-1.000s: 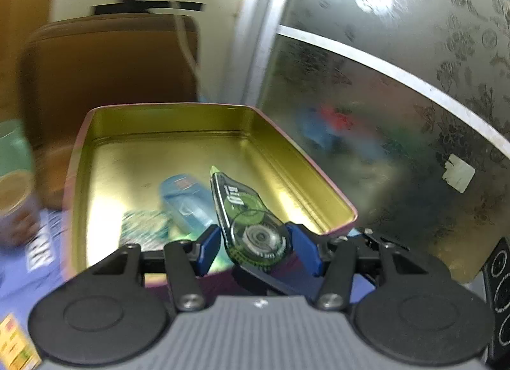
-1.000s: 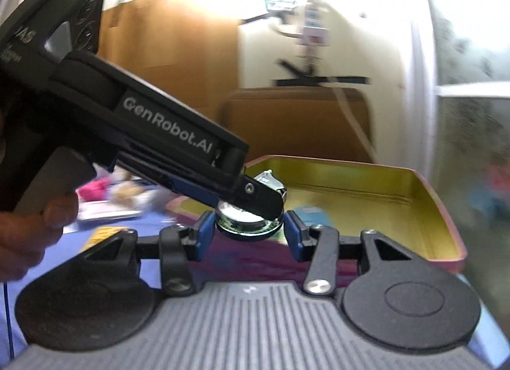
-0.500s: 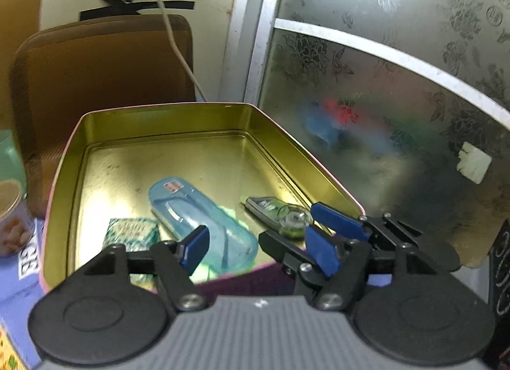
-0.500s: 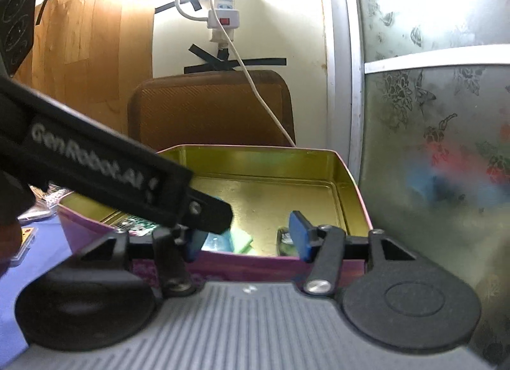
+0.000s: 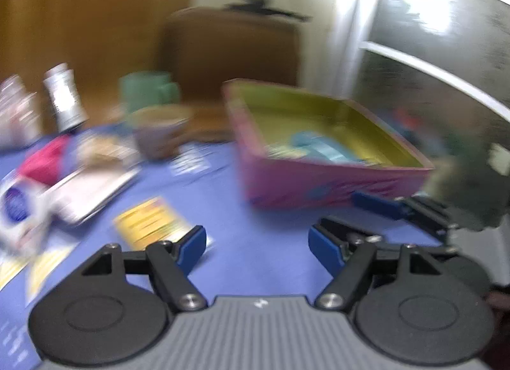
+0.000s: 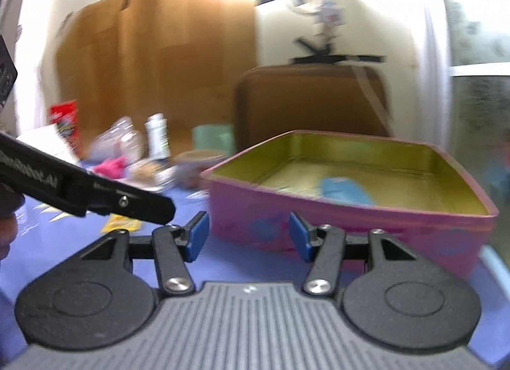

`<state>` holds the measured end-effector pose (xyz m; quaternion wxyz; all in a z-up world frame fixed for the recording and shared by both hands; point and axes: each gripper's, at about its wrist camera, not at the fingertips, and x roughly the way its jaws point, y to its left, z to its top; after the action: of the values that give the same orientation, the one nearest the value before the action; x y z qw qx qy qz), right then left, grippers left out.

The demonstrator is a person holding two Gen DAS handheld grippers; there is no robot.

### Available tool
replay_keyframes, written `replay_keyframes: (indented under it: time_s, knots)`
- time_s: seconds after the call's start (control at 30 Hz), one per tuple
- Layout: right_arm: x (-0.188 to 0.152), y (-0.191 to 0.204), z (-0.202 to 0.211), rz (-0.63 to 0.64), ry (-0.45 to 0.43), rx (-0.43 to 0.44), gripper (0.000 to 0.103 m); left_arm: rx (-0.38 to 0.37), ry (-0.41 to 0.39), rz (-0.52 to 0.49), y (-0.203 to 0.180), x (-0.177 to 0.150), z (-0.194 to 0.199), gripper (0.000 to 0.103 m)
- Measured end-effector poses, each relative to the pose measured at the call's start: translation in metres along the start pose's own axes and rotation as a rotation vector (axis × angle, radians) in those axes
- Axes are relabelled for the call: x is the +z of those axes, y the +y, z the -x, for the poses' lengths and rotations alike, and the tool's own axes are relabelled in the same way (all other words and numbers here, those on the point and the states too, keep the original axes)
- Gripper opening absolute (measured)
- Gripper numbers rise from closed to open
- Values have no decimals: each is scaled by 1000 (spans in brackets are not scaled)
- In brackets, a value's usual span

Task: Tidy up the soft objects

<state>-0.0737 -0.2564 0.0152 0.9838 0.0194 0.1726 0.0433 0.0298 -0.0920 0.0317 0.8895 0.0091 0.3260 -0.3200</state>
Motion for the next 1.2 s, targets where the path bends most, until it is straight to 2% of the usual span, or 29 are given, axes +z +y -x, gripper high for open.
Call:
replay_keyframes:
  time_s: [0.17,0.27,0.37,0.43,0.53,0.7,0.73,0.77,0.83,0.93,1.1,1.2]
  knots:
    - [8,33,-27,-17,77,170,57,189,-4,120,71,-26,23,73]
    - [22,55,-46,6,90,260,57,295,-20,192,110,-35,37,73]
    - [41,77,-76,14,108,350,57,417,-56,229,141,-43,55,73]
    - [52,92,-104,-4,142,393,56,469,-66,276,160,-49,60,73]
    - [61,119,-147,2,206,415,45,411,-125,381,182,-56,73,74]
    - [57,136,-196,-22,300,398,33,411,-138,370,181,-56,73,74]
    - [57,137,-198,-26,302,403,22,405,-140,371,180,-57,75,74]
    - [57,138,-198,-27,307,404,15,398,-143,377,181,-57,75,74]
    - [57,137,-192,-26,296,402,13,380,-153,396,184,-58,77,75]
    - [53,138,-172,15,274,410,12,363,-163,418,185,-59,76,75]
    - [39,127,-128,-16,282,434,12,363,-164,421,184,-60,77,76]
    - [26,117,-98,-40,289,439,12,373,-154,400,180,-59,75,79]
